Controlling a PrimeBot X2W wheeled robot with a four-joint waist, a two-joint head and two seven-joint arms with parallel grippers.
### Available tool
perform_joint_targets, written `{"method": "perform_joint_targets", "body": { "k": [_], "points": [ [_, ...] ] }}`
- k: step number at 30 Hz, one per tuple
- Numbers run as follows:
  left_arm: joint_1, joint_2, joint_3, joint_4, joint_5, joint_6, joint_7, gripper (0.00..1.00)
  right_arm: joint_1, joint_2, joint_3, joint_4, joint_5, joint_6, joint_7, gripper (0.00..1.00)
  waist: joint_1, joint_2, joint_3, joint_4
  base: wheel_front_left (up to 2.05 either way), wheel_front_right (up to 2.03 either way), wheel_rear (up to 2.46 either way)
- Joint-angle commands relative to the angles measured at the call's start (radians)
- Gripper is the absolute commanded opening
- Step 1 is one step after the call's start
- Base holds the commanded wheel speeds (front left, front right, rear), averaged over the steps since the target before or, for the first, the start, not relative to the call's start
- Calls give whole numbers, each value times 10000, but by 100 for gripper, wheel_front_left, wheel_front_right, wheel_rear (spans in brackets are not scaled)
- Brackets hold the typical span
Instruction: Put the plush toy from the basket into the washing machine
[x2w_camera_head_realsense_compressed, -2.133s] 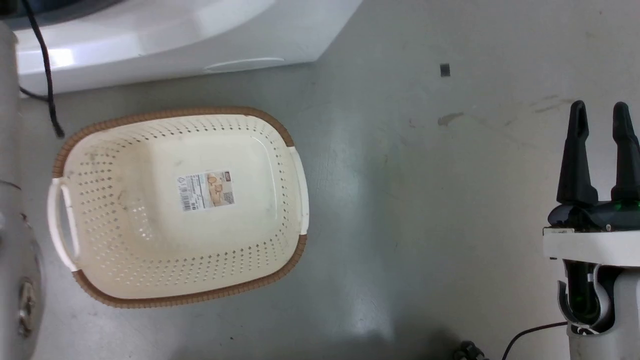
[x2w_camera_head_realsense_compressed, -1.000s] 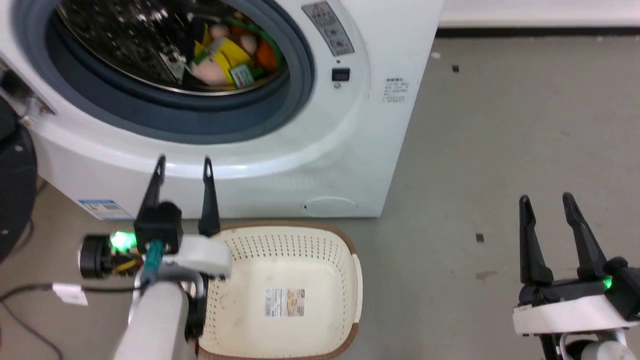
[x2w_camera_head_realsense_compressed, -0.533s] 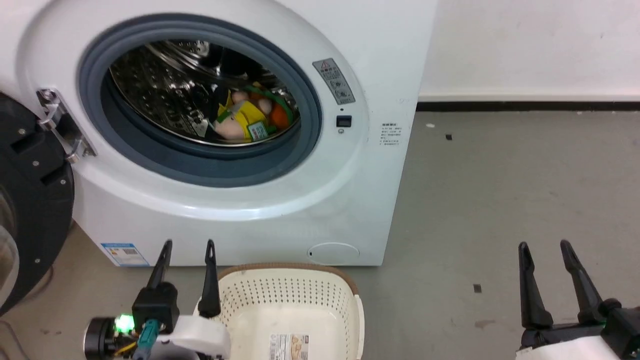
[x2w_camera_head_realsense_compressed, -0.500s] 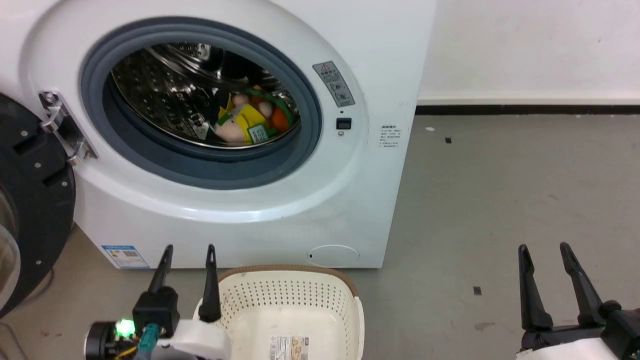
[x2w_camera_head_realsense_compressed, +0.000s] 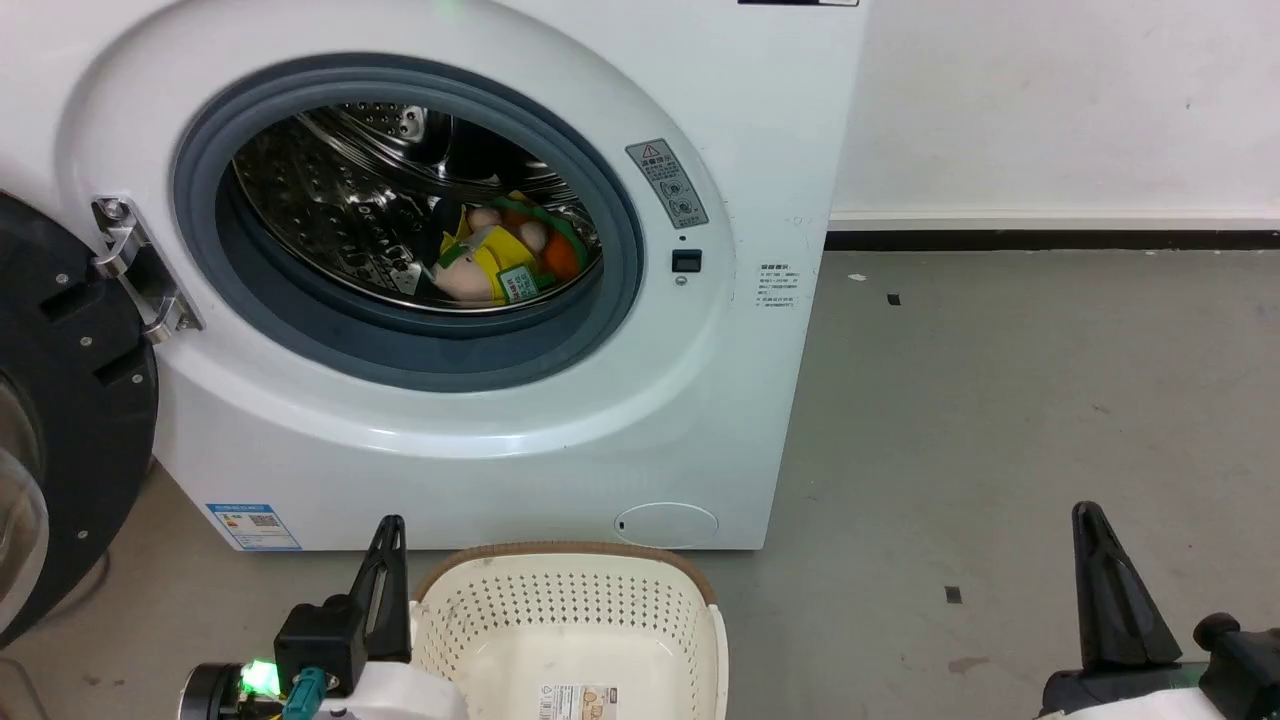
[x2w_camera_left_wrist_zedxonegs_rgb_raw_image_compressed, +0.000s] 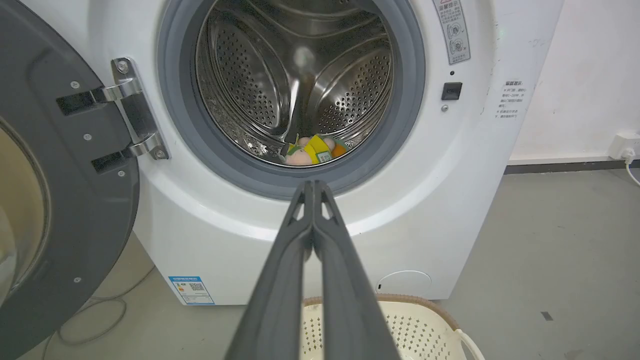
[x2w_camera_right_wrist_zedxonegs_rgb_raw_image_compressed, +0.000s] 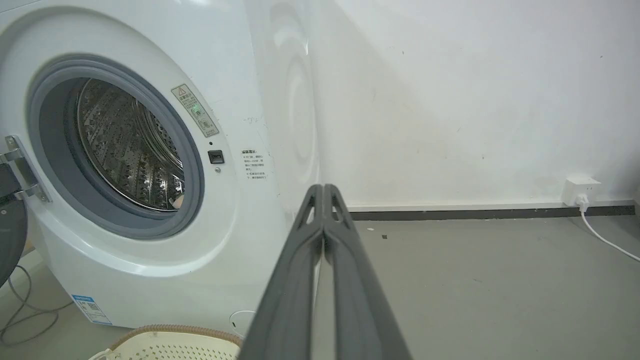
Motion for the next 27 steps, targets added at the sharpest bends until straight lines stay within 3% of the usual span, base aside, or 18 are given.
{"method": "perform_joint_targets", "body": {
  "k": [1, 27],
  "points": [
    [4, -16, 27, -52, 23, -27, 60, 0, -27, 0, 12, 8, -39, 0, 61, 0, 2, -1, 0, -2, 0, 0, 0],
    [29, -132, 231, -449, 194, -237, 591, 0, -237, -1, 158, 69, -340, -2, 595, 0, 2, -1, -3, -18, 0, 0, 0]
  ]
}}
